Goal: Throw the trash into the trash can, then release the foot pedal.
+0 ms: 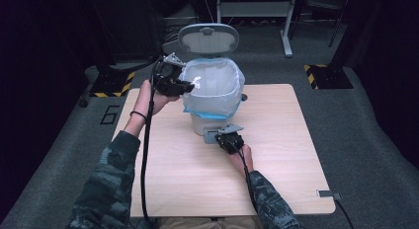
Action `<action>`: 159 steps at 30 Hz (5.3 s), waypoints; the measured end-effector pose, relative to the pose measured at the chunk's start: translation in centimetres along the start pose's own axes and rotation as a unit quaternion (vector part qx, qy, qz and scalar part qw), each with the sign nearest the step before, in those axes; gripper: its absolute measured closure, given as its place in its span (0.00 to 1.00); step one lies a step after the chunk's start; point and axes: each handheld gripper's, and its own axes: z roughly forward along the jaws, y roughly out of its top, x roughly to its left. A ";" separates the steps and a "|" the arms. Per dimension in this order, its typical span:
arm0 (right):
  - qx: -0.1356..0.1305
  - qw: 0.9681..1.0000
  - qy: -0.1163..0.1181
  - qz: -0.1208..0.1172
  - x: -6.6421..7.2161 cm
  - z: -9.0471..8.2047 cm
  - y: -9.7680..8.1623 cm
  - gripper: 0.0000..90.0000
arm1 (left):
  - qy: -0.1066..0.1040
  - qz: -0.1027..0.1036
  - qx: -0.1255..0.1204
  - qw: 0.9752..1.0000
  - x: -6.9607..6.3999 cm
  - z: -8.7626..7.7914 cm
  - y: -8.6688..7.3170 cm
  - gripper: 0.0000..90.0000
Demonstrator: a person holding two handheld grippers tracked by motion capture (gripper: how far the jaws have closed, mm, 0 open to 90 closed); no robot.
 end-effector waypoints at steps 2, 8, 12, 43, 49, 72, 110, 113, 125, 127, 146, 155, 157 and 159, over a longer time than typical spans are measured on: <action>0.000 1.000 -0.001 0.000 0.0 0.0 0.0 1.00 | -0.001 0.000 0.002 1.000 0.2 0.1 0.3 0.93; -0.001 1.000 -0.003 -0.002 0.0 0.0 0.0 1.00 | 0.002 0.000 0.009 1.000 0.5 0.5 1.2 0.93; 0.000 1.000 -0.003 -0.002 0.0 0.0 0.0 1.00 | 0.005 0.000 0.015 1.000 0.8 0.9 1.7 0.93; 0.000 1.000 -0.003 -0.002 0.0 0.0 0.0 1.00 | 0.016 -0.023 0.058 0.998 2.9 5.1 3.6 0.93; 0.000 1.000 -0.003 -0.003 0.0 0.0 0.0 1.00 | 0.019 -0.032 0.064 0.997 3.2 5.8 3.7 0.93; 0.001 1.000 -0.004 -0.001 0.1 0.0 0.0 1.00 | 0.034 -0.032 0.076 0.996 2.9 8.6 5.1 0.92; -0.001 1.000 -0.006 -0.002 0.2 0.0 0.0 1.00 | 0.061 -0.057 0.015 0.996 1.2 2.1 -2.7 0.08; 0.002 1.000 -0.003 0.000 0.1 0.0 0.0 1.00 | 0.059 -0.065 0.012 0.996 1.2 1.8 -4.3 0.07; 0.013 0.999 0.010 0.034 -0.3 -2.7 -0.4 0.57 | 0.059 -0.080 0.012 0.995 1.2 1.4 -9.5 0.05; 0.012 0.999 0.010 0.047 -0.5 -3.9 -0.8 0.37 | 0.059 -0.080 0.013 0.995 1.0 1.3 -10.6 0.04; 0.021 0.996 -0.029 0.082 -2.7 -13.3 -7.3 0.11 | 0.085 -0.136 0.027 0.987 -1.0 2.3 -22.9 0.04; 0.052 0.992 -0.068 0.091 -3.6 -15.0 -10.5 0.11 | 0.096 -0.155 0.063 0.981 -2.2 4.6 -28.8 0.03; 0.057 0.991 -0.072 0.094 -3.7 -15.1 -10.6 0.11 | 0.105 -0.152 0.068 0.980 -2.4 5.1 -29.6 0.03; 0.056 0.991 -0.081 0.092 -3.8 -15.2 -10.7 0.11 | 0.115 -0.155 0.071 0.979 -2.7 5.5 -30.4 0.03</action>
